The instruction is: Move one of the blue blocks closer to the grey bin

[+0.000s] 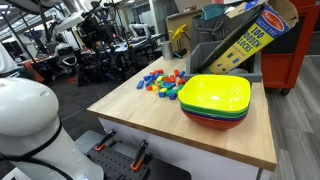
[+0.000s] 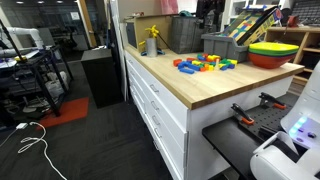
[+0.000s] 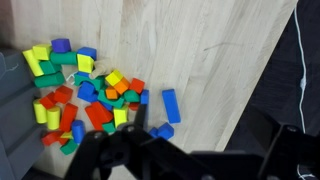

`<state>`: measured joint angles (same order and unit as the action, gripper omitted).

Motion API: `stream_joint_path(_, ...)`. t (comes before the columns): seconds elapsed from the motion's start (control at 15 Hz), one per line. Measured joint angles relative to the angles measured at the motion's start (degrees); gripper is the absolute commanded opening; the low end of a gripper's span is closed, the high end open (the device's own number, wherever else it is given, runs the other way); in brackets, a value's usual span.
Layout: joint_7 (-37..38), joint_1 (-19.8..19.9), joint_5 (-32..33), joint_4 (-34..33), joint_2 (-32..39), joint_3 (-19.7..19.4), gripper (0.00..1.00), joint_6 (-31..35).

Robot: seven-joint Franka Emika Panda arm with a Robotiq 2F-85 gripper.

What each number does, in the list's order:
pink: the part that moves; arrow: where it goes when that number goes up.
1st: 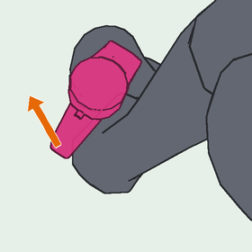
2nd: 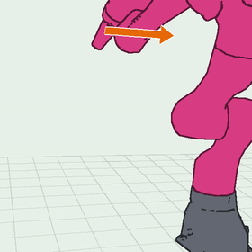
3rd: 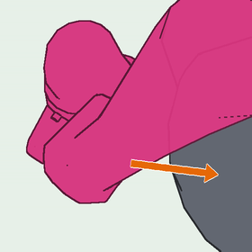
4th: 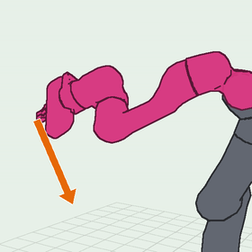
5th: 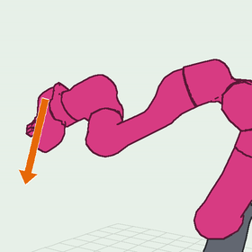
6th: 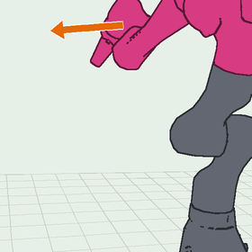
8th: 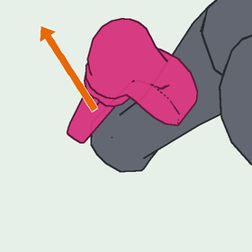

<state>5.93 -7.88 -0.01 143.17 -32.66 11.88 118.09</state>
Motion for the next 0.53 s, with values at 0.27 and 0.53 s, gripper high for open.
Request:
stream_joint_path(0.27,-0.06,1.06,1.75,-1.48,3.02,-1.88,1.00,0.12)
stream_joint_path(0.53,-0.06,1.95,1.90,-4.81,8.17,-3.03,1.00,1.09)
